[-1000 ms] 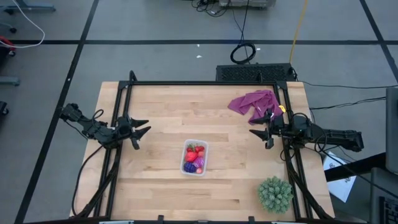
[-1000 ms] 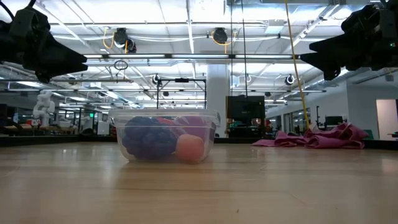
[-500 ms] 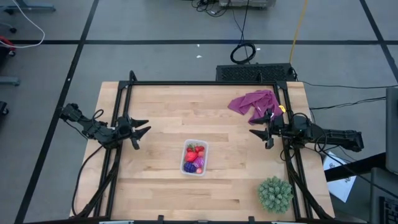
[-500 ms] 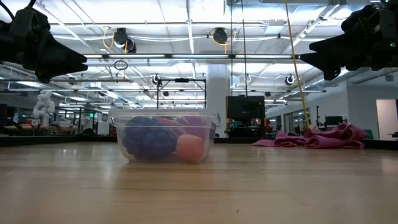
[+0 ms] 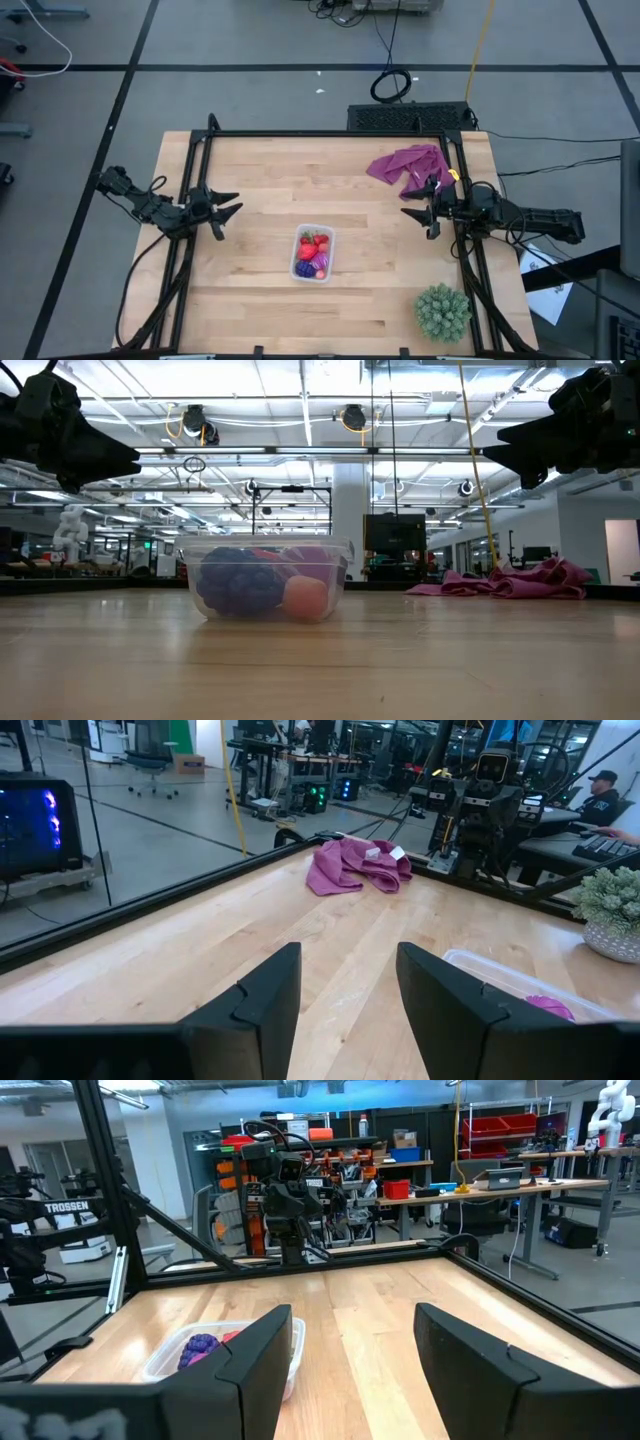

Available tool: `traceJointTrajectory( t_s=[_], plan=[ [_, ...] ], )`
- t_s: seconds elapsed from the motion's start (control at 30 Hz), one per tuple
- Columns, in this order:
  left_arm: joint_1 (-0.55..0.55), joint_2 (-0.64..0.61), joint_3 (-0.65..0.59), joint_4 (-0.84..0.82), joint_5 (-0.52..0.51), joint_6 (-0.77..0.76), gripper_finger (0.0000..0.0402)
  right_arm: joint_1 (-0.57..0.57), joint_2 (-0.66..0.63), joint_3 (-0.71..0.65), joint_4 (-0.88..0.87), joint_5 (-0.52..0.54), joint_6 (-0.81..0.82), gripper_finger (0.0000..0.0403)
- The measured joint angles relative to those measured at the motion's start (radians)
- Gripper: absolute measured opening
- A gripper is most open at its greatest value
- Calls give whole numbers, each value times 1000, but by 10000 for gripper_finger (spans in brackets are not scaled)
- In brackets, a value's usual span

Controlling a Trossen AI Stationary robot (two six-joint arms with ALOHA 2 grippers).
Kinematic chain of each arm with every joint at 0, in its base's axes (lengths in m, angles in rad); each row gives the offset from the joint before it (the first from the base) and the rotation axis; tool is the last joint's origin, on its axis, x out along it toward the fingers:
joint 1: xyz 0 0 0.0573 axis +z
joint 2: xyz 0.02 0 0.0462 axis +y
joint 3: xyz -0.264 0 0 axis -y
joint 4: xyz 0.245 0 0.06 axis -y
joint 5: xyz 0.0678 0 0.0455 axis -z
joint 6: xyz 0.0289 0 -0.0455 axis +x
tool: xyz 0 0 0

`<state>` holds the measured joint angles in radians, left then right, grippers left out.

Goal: Pick and placing Produce into tupperware
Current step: Return to Home Position

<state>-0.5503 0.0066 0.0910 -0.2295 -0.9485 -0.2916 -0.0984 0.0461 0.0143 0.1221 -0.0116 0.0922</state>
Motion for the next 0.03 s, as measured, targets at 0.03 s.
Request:
traceJointTrajectory(
  t_s=[0.03],
  plan=[
    [0, 0, 0, 0, 0, 0, 170, 0, 0, 0, 0, 0, 0, 203]
  ],
)
